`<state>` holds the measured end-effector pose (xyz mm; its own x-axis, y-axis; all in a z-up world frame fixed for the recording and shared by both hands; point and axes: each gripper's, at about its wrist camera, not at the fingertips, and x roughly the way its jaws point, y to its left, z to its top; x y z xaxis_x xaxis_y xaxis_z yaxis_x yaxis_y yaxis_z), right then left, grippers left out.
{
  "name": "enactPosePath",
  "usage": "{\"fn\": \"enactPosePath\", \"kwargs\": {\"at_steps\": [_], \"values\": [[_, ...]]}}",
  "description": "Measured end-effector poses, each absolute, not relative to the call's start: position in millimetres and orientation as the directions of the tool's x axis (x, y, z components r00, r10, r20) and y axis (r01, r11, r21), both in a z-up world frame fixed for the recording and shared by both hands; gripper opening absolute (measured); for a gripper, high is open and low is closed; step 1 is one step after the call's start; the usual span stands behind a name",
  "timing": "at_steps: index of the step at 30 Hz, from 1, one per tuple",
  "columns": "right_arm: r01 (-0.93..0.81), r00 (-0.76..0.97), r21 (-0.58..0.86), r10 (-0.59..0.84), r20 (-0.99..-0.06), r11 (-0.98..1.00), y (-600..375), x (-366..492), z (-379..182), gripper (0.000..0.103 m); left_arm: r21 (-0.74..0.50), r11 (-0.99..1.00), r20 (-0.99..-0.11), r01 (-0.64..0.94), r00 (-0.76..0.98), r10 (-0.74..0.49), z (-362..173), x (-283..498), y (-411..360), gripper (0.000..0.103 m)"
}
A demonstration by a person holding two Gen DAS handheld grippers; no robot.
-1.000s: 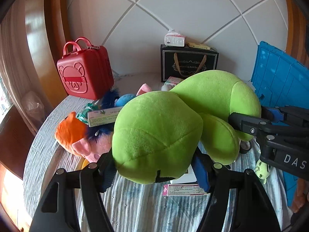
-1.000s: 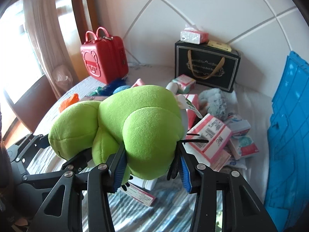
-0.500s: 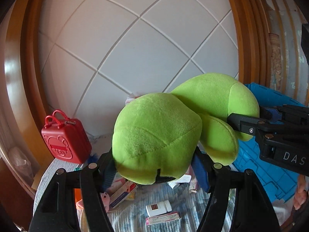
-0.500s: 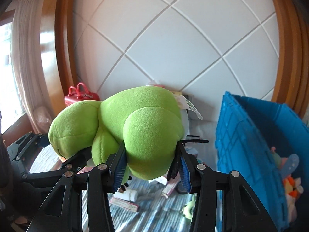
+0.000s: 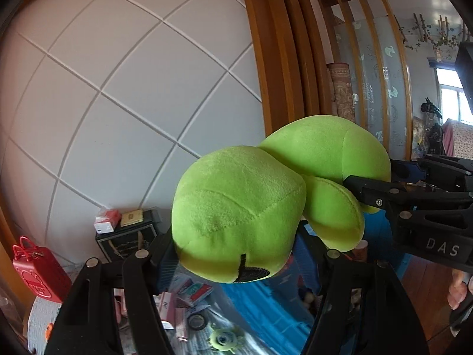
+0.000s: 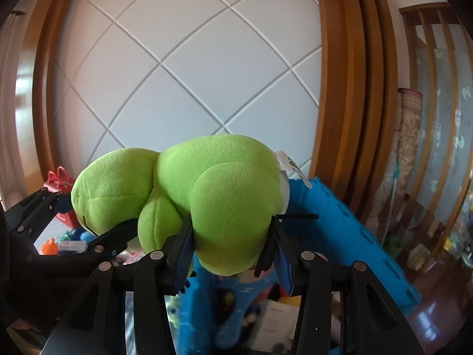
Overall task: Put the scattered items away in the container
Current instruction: 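Lift the green frog plush with both tools and carry it over the crate, then open both tools to drop the frog plush into the crate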
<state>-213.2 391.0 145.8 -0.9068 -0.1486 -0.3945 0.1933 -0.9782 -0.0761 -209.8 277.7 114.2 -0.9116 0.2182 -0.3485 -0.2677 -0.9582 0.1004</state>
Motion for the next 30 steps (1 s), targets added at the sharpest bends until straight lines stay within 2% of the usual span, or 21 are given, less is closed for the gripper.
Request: {"fn": "enactPosePath", "kwargs": {"at_steps": [7,11,13,18,23,24,25,27,30], "values": [[0.178,-0.829,-0.063,-0.115,-0.547,-0.982,525.2,-249.9,106.1,0.046,0.071,-0.944,-0.543,-0.321,-0.807,0.233,71.5,-246.1,408.9,0.067],[0.175,-0.748,-0.017,-0.122,-0.653,-0.984,583.4,-268.9,62.3,0.047,0.03,-0.932,-0.691,-0.361,-0.681,0.242,38.5,-267.6,448.9,0.068],[0.177,-0.715,0.021,-0.143,-0.685,-0.984,604.5,-278.1,45.6,0.047,0.025,-0.933,-0.722,-0.358,-0.652,0.231,27.8,-274.0,458.6,0.07],[0.174,-0.669,0.059,-0.162,-0.726,-0.983,625.8,-295.2,16.9,0.053,0.059,-0.942,-0.75,-0.331,-0.637,0.177,14.8,-283.3,471.0,0.075],[0.174,-0.68,0.065,-0.168,-0.713,-0.983,623.8,-306.8,17.3,0.057,0.094,-0.953,-0.737,-0.287,-0.663,0.128,11.7,-286.7,471.6,0.076],[0.175,-0.684,0.069,-0.172,-0.709,-0.982,622.1,-307.7,18.4,0.06,0.107,-0.957,-0.725,-0.27,-0.68,0.111,14.1,-287.5,471.0,0.076],[0.179,-0.687,0.074,-0.179,-0.704,-0.981,621.4,-306.8,19.2,0.07,0.114,-0.96,-0.716,-0.257,-0.691,0.1,16.6,-287.6,470.2,0.076],[0.188,-0.698,0.079,-0.19,-0.691,-0.979,620.4,-303.4,20.5,0.081,0.11,-0.964,-0.703,-0.241,-0.704,0.096,21.8,-289.4,464.2,0.076],[0.189,-0.702,0.082,-0.194,-0.686,-0.978,622.1,-299.8,18.3,0.081,0.106,-0.973,-0.666,-0.206,-0.741,0.084,34.0,-287.9,452.9,0.076]]}}
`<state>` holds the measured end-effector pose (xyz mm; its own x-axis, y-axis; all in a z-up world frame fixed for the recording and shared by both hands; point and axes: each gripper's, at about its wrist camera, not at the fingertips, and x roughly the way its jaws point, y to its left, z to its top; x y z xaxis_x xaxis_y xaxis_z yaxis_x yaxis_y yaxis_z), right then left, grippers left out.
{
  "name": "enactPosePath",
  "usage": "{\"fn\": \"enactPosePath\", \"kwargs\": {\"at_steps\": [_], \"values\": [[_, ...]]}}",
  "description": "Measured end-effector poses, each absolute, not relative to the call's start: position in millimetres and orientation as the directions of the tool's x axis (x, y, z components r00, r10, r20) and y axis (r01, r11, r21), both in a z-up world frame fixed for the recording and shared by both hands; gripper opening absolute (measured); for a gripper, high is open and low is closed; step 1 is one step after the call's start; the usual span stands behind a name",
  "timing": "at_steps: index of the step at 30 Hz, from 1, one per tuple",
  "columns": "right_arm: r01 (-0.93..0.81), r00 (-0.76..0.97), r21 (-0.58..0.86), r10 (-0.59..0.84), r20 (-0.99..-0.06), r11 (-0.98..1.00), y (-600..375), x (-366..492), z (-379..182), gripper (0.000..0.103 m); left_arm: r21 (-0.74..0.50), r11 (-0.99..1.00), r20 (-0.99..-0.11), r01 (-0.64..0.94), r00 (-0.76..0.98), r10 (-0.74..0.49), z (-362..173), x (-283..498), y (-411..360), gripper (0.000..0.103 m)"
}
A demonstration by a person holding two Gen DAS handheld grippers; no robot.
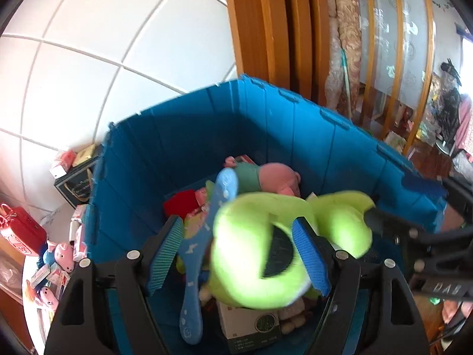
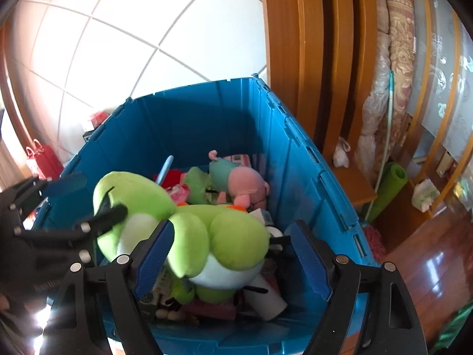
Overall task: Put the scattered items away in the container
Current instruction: 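Open both tools to drop the frog plush into the crate, then withdraw both tools from the crate back over the cluttered bed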
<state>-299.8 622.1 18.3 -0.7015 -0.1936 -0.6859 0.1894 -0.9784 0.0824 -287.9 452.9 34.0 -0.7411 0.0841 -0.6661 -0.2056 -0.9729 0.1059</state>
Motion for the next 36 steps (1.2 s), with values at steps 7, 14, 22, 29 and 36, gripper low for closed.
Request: {"fn": "enactPosePath", "kwargs": {"at_steps": [7,14,22,29,36], "values": [[0.179,-0.718,0.088,-0.192,-0.669,-0.98,625.7,-278.0,19.0,0.096,0.095,-0.978,-0.64,-0.183,-0.764,0.081,43.4,-268.5,433.7,0.076],[0.206,-0.728,0.08,-0.207,-0.653,-0.975,616.6,-244.8,16.0,0.103,0.047,-0.983,-0.651,-0.175,-0.752,0.103,30.6,-236.1,420.0,0.076],[0.256,-0.751,0.086,-0.254,-0.61,-0.963,601.8,-211.2,21.4,0.103,0.01,-0.99,-0.611,-0.14,-0.785,0.105,30.1,-196.3,407.1,0.076],[0.283,-0.757,0.065,-0.264,-0.597,-0.957,574.8,-194.5,24.7,0.103,-0.017,-0.995,-0.583,-0.099,-0.808,0.091,36.9,-170.7,376.7,0.076],[0.294,-0.77,0.057,-0.271,-0.577,-0.954,530.0,-173.9,36.0,0.103,-0.035,-0.997,-0.559,-0.073,-0.825,0.08,42.5,-149.7,323.4,0.076]]}}
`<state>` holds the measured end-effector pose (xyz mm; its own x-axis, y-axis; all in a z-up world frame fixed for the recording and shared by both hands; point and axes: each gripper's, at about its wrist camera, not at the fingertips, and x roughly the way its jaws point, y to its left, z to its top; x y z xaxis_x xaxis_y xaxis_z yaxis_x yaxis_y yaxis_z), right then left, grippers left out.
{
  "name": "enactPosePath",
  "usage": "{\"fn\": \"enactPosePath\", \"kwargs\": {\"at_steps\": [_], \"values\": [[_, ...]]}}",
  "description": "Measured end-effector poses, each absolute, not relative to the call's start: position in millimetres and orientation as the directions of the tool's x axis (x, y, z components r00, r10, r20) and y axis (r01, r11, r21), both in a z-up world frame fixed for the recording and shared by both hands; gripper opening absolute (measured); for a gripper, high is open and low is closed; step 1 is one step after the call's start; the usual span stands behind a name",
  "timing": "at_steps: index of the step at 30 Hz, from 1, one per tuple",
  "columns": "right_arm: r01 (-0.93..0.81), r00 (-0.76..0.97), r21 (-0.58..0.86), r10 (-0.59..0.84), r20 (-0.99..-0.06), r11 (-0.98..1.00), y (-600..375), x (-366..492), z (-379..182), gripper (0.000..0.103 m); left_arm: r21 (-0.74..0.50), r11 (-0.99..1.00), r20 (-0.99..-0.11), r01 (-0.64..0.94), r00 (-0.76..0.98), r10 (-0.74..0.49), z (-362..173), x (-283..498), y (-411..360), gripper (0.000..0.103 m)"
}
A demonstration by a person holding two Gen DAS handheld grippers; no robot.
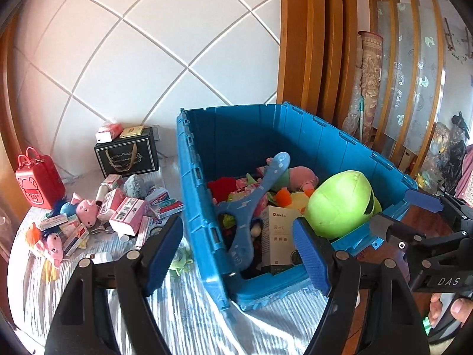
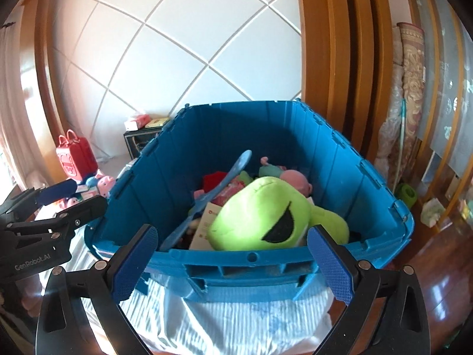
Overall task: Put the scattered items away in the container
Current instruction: 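Withdraw both tools from the crate back over the cluttered bed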
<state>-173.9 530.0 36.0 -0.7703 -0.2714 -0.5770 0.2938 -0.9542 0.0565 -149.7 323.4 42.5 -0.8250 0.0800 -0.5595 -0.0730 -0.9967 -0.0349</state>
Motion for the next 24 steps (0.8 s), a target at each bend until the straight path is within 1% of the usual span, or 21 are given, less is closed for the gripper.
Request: {"fn": "enactPosePath", "kwargs": {"at_steps": [7,15,21,24], "values": [[0.322,-0.774,0.05,-0.293,-0.561,-0.946,456.7,-147.9,46.5,0.103,-0.049,-0.998,-0.544,-0.026,-0.838,0.049,45.5,-120.5,245.6,0.076],[0.362,-0.761,0.047,-0.324,-0.562,-0.931,364.6,-113.4,41.1,0.103,-0.056,-0.998,-0.539,0.023,-0.842,0.01,39.7,-82.1,157.2,0.076],[0.384,-0.76,0.049,-0.346,-0.551,-0.922,308.5,-91.4,34.9,0.103,-0.06,-0.997,-0.55,0.053,-0.835,-0.011,26.7,-61.9,106.3,0.076],[0.404,-0.741,0.041,-0.353,-0.571,-0.914,281.6,-89.1,29.2,0.103,-0.068,-0.995,-0.569,0.067,-0.822,-0.017,18.0,-61.3,86.4,0.076]]}}
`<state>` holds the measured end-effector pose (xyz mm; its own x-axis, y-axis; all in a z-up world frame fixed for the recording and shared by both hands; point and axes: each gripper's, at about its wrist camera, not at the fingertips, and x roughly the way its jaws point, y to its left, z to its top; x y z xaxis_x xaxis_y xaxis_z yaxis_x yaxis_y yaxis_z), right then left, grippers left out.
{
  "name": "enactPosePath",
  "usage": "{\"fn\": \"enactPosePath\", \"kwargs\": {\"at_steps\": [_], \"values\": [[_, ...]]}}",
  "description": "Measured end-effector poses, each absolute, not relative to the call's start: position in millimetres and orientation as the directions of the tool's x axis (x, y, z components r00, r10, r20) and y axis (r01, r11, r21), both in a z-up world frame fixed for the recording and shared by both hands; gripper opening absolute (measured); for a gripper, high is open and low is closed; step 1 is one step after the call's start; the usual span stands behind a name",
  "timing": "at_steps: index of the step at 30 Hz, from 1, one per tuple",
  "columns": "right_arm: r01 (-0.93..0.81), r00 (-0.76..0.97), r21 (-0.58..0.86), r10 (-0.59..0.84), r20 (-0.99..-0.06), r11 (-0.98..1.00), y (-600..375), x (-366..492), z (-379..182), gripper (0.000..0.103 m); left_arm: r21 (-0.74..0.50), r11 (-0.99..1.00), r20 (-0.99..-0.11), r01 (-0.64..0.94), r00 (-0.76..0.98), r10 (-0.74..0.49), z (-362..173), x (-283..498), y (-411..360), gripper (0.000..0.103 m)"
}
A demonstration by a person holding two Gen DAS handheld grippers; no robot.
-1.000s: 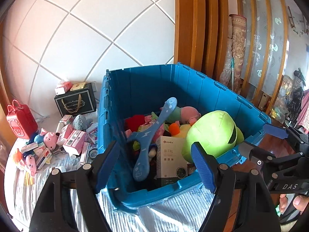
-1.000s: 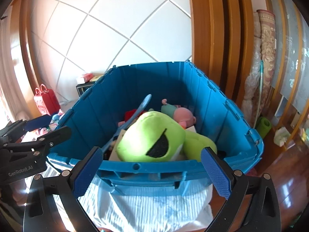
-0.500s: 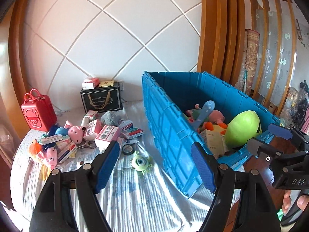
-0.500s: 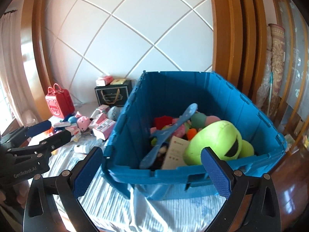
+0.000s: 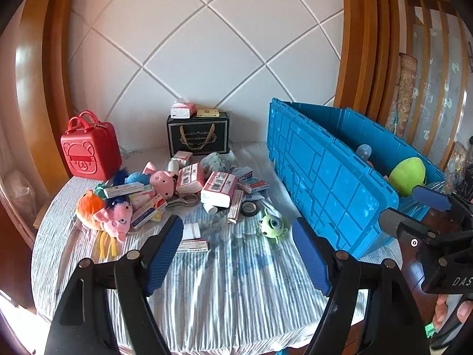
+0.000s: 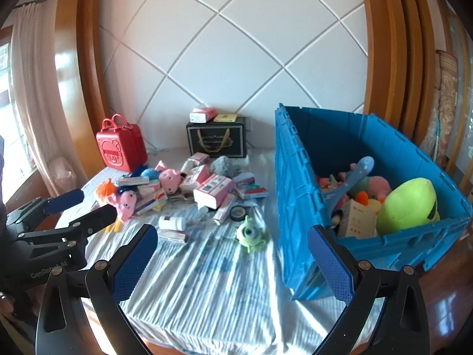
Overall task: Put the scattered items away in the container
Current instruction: 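Withdraw both tools from the crate back over the cluttered bed, then grasp the pink medicine box with the left tool while the right tool grasps the white pill bottle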
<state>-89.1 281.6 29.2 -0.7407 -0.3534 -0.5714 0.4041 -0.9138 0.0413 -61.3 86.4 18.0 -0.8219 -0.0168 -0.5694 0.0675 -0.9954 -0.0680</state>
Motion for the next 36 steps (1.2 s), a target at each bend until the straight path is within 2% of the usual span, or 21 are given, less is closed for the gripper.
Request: {"fn": "enactPosePath", "kwargs": {"at_steps": [7,13,20,28,36], "values": [[0.468,-0.692,0.016,-0.378,-0.615,-0.883,231.4,-107.5,11.4,0.103,-0.095,-0.979,-0.611,0.182,-0.787,-0.087,-9.3,-75.4,33.2,0.076],[0.545,-0.616,0.065,-0.452,-0.645,-0.836,192.4,-148.5,-17.2,0.103,-0.089,-0.956,-0.66,0.28,-0.735,-0.154,-37.8,-103.2,-12.2,0.076],[0.603,-0.513,0.09,-0.472,-0.717,-0.793,156.5,-214.1,-81.9,0.103,-0.06,-0.909,-0.786,0.412,-0.581,-0.212,-107.1,-152.4,-53.3,0.076],[0.545,-0.365,0.128,-0.372,-0.854,-0.829,149.7,-272.2,-175.7,0.103,-0.043,-0.915,-0.877,0.402,-0.453,-0.158,-181.7,-196.9,-60.3,0.076],[0.478,-0.383,0.11,-0.32,-0.867,-0.872,144.6,-293.7,-195.8,0.103,-0.037,-0.958,-0.907,0.285,-0.412,-0.087,-221.0,-242.9,-61.5,0.076]]}}
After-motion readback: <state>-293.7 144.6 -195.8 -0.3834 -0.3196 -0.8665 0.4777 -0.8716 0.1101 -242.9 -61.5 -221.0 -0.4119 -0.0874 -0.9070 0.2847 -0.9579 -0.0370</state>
